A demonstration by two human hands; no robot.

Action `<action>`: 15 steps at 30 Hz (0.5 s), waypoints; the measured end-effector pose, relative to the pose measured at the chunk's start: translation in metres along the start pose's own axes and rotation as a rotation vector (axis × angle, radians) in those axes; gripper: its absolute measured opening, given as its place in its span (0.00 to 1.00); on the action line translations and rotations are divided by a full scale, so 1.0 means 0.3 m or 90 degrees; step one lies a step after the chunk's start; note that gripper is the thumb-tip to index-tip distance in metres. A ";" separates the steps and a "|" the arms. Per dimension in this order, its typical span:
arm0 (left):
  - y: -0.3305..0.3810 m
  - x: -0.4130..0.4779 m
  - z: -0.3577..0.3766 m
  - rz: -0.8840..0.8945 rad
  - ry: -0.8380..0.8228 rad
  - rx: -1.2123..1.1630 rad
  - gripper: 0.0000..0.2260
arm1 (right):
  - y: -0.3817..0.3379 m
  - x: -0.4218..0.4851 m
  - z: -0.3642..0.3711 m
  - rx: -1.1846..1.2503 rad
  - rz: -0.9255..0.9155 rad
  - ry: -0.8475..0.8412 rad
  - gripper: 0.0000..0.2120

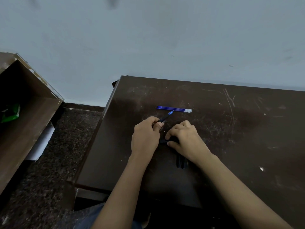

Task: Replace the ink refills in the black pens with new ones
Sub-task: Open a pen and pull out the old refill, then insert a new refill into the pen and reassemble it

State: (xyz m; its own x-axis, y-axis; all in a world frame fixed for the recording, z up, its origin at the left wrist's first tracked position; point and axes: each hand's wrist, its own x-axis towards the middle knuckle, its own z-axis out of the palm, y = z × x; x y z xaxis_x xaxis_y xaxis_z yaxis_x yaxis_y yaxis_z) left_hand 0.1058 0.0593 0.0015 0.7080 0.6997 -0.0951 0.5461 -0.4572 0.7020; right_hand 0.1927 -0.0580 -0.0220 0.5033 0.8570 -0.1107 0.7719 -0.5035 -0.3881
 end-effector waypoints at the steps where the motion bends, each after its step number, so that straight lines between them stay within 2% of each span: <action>1: -0.004 0.001 0.002 -0.001 0.004 0.000 0.08 | 0.002 0.002 0.002 0.026 0.002 0.023 0.10; 5: -0.012 -0.001 0.004 -0.007 0.014 -0.035 0.09 | 0.043 0.016 -0.017 0.162 0.054 0.177 0.06; 8: -0.010 -0.008 0.003 0.001 -0.010 -0.027 0.09 | 0.085 0.016 -0.049 0.243 0.088 0.281 0.07; 15: -0.016 -0.006 0.016 -0.012 -0.052 -0.026 0.10 | 0.117 0.006 -0.077 0.295 0.090 0.341 0.09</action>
State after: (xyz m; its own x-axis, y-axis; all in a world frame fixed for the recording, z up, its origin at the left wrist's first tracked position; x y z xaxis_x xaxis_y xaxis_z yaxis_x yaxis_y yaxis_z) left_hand 0.1040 0.0575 -0.0052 0.7328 0.6602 -0.1648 0.5422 -0.4201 0.7277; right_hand 0.2297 -0.0767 -0.0147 0.7997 0.5551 0.2290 0.5004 -0.4053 -0.7651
